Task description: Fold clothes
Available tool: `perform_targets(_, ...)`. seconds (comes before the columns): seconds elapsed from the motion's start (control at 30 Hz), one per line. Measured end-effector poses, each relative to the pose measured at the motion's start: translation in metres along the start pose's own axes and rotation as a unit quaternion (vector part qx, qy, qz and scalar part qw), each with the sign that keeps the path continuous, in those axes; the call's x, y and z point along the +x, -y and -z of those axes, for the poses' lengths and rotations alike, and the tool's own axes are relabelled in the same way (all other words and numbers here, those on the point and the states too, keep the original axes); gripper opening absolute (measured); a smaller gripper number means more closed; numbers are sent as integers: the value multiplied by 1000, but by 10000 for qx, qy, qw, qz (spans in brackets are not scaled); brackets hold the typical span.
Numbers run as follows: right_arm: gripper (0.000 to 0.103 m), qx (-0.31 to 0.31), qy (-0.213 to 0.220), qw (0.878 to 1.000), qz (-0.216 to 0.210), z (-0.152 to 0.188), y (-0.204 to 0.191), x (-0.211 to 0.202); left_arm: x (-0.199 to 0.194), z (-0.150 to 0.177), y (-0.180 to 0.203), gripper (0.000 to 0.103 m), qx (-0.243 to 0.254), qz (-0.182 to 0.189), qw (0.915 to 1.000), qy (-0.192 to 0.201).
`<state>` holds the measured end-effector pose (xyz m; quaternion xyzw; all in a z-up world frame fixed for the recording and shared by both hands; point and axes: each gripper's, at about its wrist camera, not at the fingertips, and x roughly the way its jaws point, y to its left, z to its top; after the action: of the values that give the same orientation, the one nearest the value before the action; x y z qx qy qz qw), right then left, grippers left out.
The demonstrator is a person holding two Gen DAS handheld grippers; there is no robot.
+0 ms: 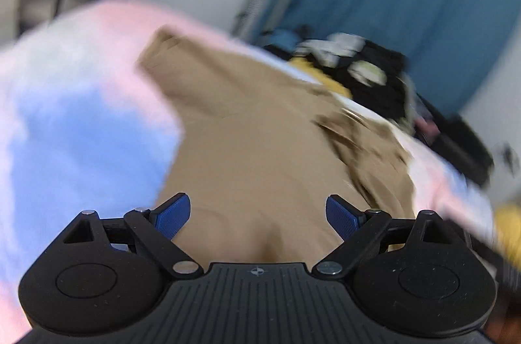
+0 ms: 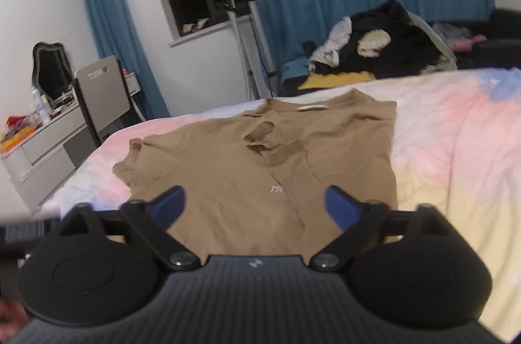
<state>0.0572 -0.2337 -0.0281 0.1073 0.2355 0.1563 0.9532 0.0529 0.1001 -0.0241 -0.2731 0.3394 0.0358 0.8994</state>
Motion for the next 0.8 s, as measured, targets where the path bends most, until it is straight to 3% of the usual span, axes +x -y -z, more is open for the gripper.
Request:
perform_targets(0.13, 103, 122, -30, 9999, -75, 2, 8, 6, 33, -34, -37, 92, -1111, -62, 9937, -125)
perform_targets(0.23, 103, 362, -113, 9992, -139, 0, 15, 14, 62, -53, -52, 91, -1481, -2, 9890, -54)
perform_targets(0.3, 103, 395, -178, 9989, -155, 0, 17, 18, 81, -66, -56, 91, -1390, -82, 9902, 80)
perform_targets(0.4, 103, 399, -296, 9987, -130, 0, 21, 24, 105, -87, -54, 91, -871, -401, 9951, 233)
perform_targets(0.5, 103, 310, -441, 9985, 77, 0, 28, 32, 122, -101, -51, 83, -559, -567, 9962, 340)
perform_targets(0.53, 103, 320, -462, 9983, 134, 0, 31, 35, 126, -104, -48, 75, -461, -699, 9959, 333)
perform_targets(0.6, 103, 440, -512, 9974, 232, -1, 40, 41, 133, -109, -42, 43, -229, -908, 9950, 351)
perform_targets(0.63, 103, 534, -530, 9968, 258, -1, 47, 44, 135, -110, -38, 8, -118, -964, 9946, 378)
perform_targets(0.8, 103, 871, -604, 9942, 186, -4, 63, 47, 132, -119, 9, 5, 1079, -1178, 9846, 705)
